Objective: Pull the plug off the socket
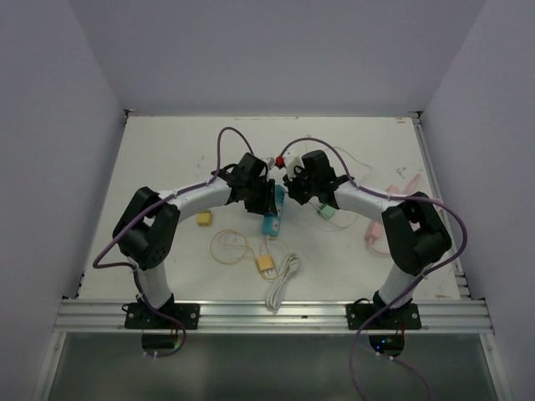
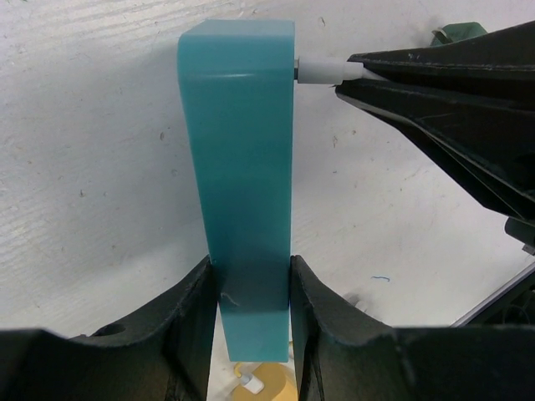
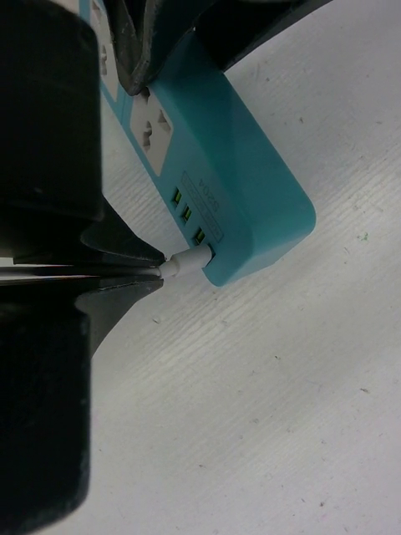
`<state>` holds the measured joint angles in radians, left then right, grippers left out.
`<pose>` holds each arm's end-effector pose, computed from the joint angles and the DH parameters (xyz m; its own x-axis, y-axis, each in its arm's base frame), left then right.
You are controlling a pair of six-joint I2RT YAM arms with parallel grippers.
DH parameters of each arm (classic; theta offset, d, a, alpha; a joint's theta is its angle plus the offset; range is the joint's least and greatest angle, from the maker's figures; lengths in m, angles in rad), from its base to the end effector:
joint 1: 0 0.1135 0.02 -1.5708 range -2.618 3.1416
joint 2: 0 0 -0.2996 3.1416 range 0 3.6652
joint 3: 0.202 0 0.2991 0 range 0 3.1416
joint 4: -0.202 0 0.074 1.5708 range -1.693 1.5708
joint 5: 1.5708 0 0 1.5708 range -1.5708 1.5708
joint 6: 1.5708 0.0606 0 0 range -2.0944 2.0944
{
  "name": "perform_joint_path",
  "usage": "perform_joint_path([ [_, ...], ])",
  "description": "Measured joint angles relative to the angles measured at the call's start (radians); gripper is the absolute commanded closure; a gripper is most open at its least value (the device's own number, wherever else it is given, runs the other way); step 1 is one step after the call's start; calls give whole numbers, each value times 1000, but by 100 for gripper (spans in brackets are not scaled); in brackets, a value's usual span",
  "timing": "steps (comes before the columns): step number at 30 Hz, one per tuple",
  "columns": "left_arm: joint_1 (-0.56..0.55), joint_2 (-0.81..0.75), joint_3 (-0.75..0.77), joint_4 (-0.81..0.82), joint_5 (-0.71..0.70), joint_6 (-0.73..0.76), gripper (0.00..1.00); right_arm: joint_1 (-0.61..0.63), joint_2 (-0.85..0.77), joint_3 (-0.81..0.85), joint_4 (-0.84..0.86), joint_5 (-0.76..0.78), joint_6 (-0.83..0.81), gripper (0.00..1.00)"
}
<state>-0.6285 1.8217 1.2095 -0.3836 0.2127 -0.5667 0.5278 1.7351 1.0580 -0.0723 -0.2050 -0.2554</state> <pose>0.3493 -0.2697 0.1726 -0.9311 0.0280 -0.3637 0.1988 0.8750 -0.4414 0.3675 0.2285 0.1814 -0.4123 -0.5267 -0.7434 -0.7503 0.6591 -0.0508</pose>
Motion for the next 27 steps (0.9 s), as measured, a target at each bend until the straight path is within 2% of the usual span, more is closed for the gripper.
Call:
perform_joint_path([
  [27, 23, 3, -7, -18, 41, 8, 100, -14, -82, -80, 11, -15, 30, 100],
])
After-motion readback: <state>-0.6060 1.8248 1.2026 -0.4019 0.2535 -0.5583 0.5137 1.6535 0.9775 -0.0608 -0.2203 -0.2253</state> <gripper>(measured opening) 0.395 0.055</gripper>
